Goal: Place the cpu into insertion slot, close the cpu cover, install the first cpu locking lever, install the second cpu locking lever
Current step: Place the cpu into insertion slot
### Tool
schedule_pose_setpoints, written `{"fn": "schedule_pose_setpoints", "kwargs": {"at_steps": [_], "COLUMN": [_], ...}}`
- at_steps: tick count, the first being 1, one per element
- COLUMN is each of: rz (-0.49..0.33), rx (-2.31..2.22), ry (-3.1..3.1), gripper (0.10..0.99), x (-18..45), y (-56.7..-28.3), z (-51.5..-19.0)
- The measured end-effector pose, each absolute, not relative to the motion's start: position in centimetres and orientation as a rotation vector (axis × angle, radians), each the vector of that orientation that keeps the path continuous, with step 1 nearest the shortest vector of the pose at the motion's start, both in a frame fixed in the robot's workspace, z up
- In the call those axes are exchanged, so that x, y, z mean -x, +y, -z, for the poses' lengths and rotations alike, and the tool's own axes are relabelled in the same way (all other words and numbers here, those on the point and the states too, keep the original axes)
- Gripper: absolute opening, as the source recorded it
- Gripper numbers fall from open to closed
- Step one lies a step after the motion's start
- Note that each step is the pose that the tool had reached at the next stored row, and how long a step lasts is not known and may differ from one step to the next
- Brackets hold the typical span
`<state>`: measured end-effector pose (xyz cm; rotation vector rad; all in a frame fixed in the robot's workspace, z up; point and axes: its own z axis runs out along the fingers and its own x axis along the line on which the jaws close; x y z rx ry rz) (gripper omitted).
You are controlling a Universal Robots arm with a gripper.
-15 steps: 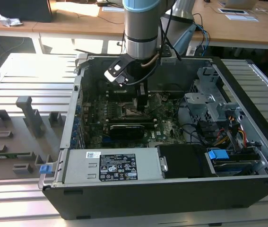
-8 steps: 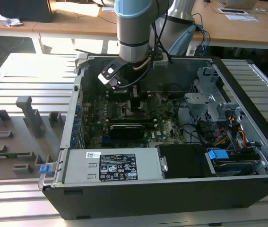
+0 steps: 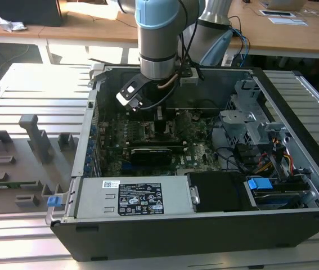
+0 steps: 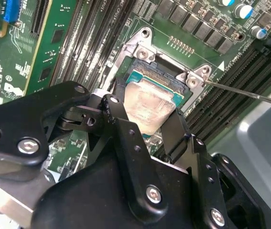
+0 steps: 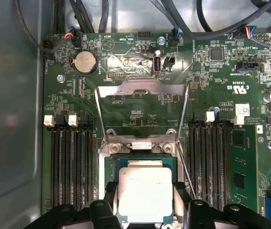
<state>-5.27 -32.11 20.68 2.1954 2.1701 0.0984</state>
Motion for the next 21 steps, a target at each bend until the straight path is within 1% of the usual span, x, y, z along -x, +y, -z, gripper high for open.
{"fn": "schedule_pose_setpoints", "kwargs": {"at_steps": [21], "rz": [-0.097], "rx": [-2.185], "ry": [2.18], "gripper": [0.553], "x": [5.34], "y": [-31.94], "z": [-19.95]}}
